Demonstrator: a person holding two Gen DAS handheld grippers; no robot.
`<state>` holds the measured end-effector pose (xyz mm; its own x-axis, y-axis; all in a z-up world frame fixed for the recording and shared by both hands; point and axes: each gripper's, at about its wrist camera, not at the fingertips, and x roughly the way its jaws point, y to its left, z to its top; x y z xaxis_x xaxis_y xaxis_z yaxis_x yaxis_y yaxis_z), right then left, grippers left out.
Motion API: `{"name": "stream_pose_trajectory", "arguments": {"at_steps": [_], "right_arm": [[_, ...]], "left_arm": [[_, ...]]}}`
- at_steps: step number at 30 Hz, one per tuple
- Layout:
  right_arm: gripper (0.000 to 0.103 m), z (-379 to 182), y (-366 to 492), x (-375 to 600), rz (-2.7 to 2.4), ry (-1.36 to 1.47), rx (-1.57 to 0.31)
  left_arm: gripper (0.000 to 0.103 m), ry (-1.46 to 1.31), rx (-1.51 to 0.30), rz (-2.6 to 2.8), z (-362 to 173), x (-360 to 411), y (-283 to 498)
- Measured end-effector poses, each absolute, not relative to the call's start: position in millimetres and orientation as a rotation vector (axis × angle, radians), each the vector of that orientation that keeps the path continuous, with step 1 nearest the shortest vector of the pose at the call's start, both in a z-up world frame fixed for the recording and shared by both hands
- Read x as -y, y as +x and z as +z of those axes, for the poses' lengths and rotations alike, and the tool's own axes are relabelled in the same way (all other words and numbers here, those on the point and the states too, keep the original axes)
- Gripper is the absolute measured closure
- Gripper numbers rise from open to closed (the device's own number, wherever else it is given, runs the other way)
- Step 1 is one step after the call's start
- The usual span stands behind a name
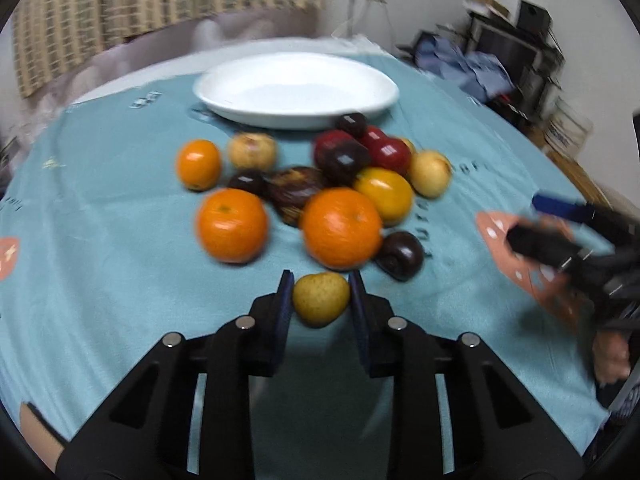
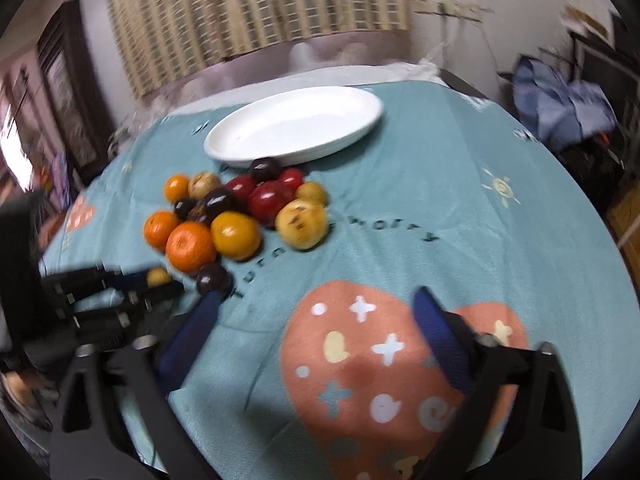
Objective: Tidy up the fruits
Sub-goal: 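Grasp a dark purple plum with the right gripper while the left holds the yellow fruit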
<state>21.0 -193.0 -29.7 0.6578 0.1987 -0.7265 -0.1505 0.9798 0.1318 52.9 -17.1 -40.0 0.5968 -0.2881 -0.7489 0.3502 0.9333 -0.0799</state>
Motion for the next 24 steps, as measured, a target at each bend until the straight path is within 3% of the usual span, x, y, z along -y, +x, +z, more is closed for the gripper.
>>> {"name": "stream_pose_trajectory", "arguments": {"at_steps": [3, 13, 21, 24], "right_arm": [[0.044, -34.9, 26.7, 179.6, 0.248, 0.017, -0.872], [0.045, -36.6, 46.9, 121.2, 0.299, -0.173, -0.908], [0.077, -54.5, 59.2, 109.0, 0.339, -0.211, -0.922], [0.077, -52.5, 57.1, 113.1, 0.343, -0.198, -0.912]], "left_arm": [[0.075, 0.036, -0.858, -0.361, -38.2, 9.1, 55.1], [0.075, -0.023, -0.875, -0.38, -41.4, -0.9, 60.1], [0.074, -0.031, -0.911, -0.382, -50.5, -1.9, 66.0], [0.074, -0.032, -0.91, -0.386, -51.9, -2.1, 66.4]]}}
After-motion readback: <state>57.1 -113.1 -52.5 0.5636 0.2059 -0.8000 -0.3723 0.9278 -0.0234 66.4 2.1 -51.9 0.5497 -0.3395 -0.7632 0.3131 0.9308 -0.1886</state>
